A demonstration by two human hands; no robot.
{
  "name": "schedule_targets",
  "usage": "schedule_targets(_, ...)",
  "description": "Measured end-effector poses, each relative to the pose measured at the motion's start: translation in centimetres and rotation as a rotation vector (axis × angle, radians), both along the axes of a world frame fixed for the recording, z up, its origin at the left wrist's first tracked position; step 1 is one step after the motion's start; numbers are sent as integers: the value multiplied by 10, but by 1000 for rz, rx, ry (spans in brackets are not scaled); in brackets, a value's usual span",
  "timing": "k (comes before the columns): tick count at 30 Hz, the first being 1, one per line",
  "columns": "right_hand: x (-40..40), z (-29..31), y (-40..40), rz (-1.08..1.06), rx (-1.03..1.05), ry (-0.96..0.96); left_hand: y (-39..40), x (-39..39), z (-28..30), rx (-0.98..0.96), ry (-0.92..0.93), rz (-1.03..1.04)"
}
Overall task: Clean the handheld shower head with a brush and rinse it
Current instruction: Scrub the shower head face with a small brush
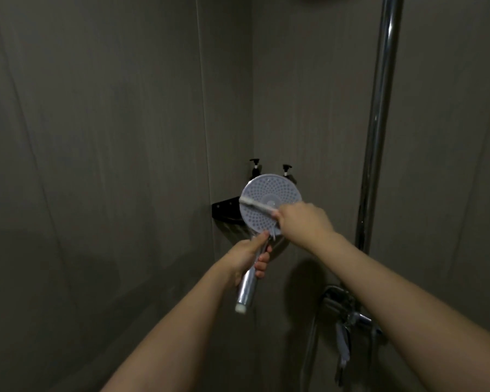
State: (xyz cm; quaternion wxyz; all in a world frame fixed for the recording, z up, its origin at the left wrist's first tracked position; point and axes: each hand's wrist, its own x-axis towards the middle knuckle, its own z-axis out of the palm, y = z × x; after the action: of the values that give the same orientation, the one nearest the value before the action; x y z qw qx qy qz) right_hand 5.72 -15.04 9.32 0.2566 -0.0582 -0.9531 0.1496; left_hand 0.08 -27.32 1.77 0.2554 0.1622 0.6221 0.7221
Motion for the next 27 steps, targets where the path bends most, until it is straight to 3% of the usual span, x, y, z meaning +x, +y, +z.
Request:
schedule_targets(3,-1,6,27,-109,-137,41,0,-3,-4,15,-11,23)
schedule_targets(7,-2,-9,32,71,-128,25,2,-7,-7,37,-17,44)
schedule_targets(12,-10,-13,55,-11,-230,54,8,-14,-6,105,-41,94)
schedule_targets(14,-10,-16,52,93,-184,-43,10,-19,-5,139,-45,103)
schedule_targets(16,-18,-23,54,64,-136,-110,11,-25,-4,158,-49,101)
schedule_targets(20,-38,-24,80,-74,-394,83,5,-42,-9,219,-61,161)
schedule_targets(24,-65,-26,71,-35,-390,-62,-8,-65,-10,351,-106,246)
schedule_targets(27,-101,-26,58,25,-401,-82,-20,-92,-8,342,-84,273)
